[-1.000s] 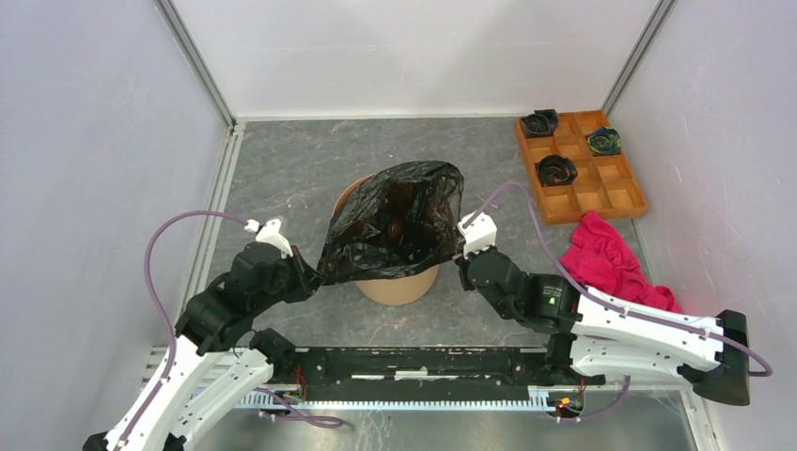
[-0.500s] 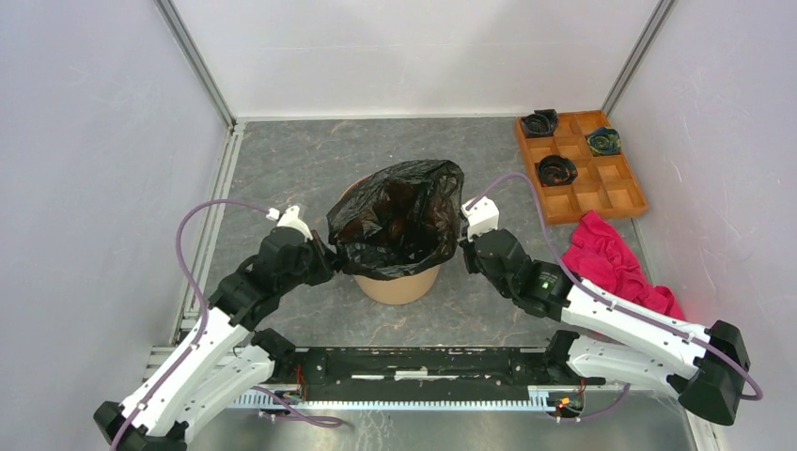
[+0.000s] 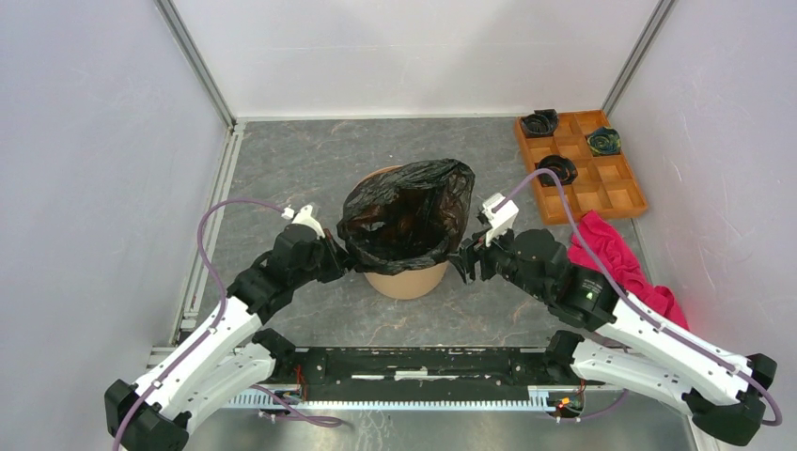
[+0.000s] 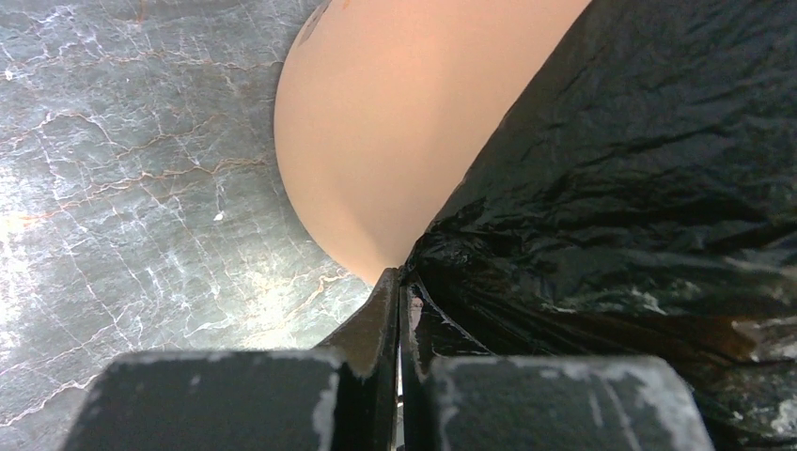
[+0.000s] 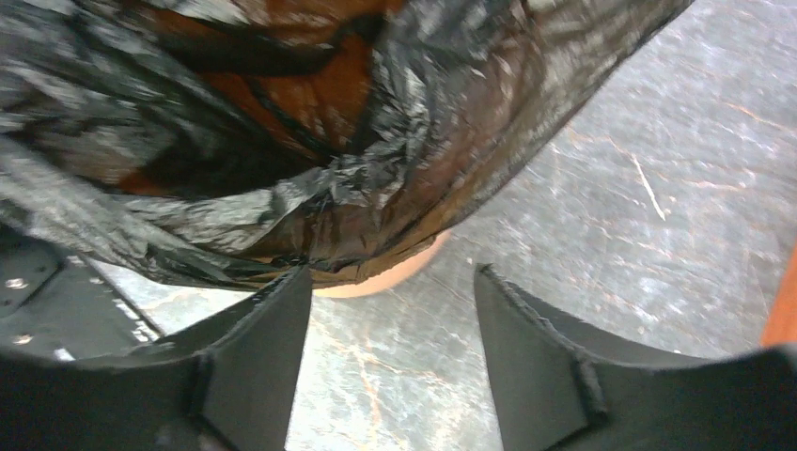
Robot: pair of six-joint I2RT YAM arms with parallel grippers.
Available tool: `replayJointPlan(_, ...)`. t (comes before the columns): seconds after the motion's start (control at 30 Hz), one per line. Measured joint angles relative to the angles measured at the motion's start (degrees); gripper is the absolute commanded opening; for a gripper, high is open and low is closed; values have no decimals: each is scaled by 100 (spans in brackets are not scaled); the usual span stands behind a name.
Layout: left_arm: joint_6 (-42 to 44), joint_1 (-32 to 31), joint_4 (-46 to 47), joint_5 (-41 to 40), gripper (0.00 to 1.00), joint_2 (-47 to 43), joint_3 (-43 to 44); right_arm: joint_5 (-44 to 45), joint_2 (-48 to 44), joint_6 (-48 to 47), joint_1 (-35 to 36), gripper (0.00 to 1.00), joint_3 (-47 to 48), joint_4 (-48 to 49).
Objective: Put the trash bags into the trash bin
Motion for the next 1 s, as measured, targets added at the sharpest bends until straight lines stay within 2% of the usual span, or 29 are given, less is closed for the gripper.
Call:
replayJointPlan(0.17, -4, 0, 20, 160, 2, -92, 24, -717, 103, 603, 0, 95, 33, 63)
replayJointPlan(0.23, -4, 0, 11, 214, 2, -144, 57, -925, 225, 957, 0, 98, 31, 74)
replayJointPlan(0.53, -7, 0, -2, 299, 2, -297, 170, -776, 352, 2131, 0, 98, 31, -144)
replayJointPlan(1.0, 0, 0, -33, 612, 2, -662, 175, -625, -138, 4015, 2, 98, -144, -487)
